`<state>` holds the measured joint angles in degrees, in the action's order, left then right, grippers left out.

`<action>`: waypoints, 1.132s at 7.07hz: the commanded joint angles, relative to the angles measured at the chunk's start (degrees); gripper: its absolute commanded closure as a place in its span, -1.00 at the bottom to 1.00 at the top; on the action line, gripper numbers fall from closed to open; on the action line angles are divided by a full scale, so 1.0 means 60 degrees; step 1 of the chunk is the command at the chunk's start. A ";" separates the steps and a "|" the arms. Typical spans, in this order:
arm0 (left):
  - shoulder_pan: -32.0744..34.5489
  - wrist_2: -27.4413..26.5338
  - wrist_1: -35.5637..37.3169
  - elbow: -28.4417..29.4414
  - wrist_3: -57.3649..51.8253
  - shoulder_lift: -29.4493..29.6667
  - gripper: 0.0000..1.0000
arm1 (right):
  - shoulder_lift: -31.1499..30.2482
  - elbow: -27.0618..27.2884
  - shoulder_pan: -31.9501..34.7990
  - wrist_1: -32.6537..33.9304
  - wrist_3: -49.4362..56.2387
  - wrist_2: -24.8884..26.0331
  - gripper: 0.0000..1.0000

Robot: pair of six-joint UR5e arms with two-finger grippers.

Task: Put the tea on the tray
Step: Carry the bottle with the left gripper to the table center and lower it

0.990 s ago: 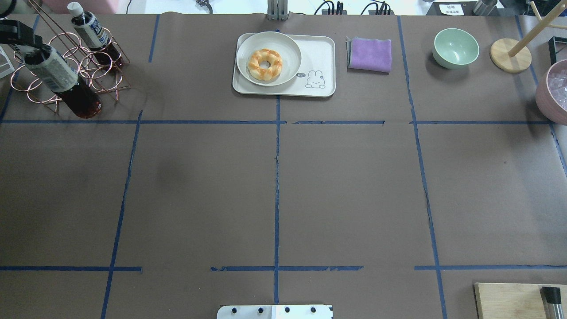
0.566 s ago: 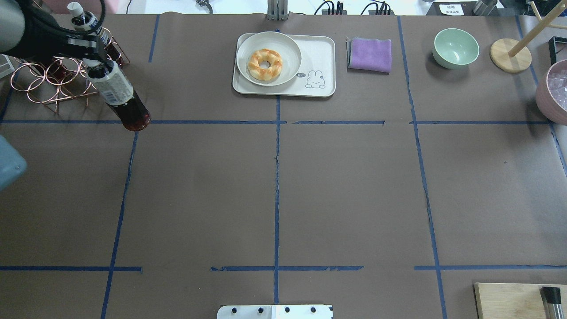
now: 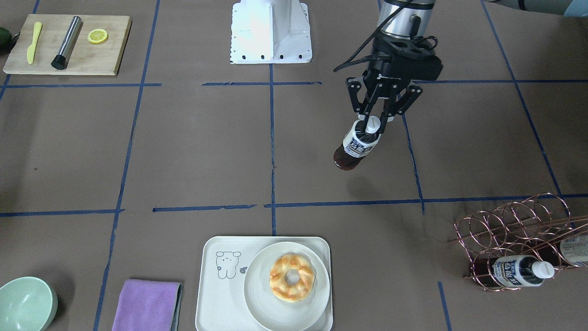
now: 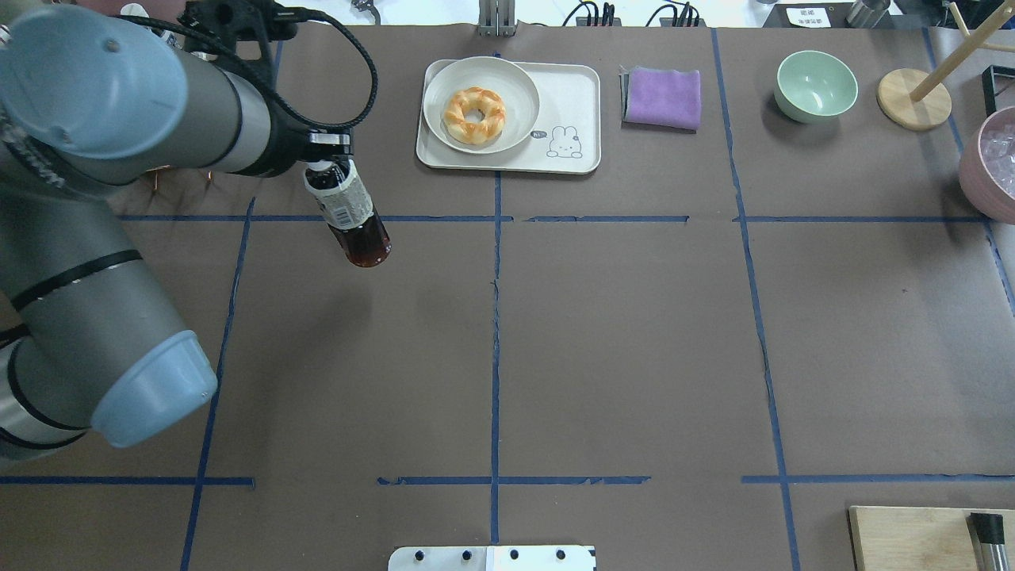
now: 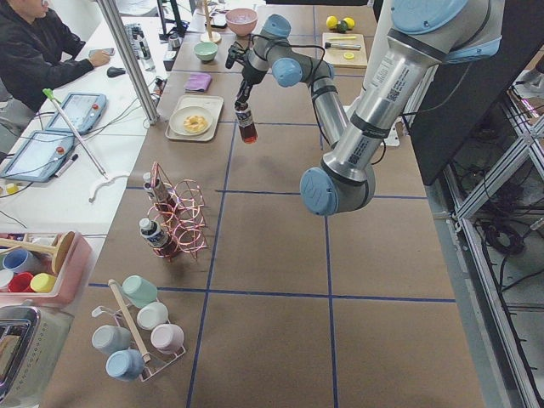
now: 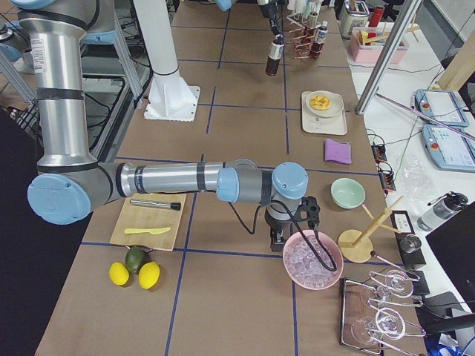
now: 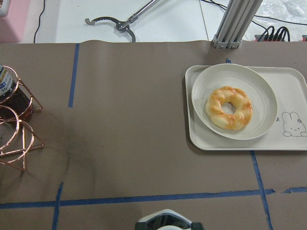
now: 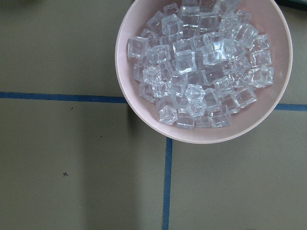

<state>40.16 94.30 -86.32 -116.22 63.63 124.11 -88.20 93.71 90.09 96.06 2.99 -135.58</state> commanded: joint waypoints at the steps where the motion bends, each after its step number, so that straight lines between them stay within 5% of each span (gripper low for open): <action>1: -0.0831 -0.0888 0.0016 0.0762 0.0571 0.0962 1.00 | 0.0007 -0.0017 -0.0001 0.0000 -0.0014 0.0008 -1.00; 8: -0.1815 -0.1595 -0.0013 0.2361 0.0967 0.2415 1.00 | 0.0007 -0.0003 -0.0001 0.0000 0.0000 0.0008 -1.00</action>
<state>29.75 85.05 -86.39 -103.60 68.80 137.31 -88.15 93.75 90.09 96.06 2.96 -135.59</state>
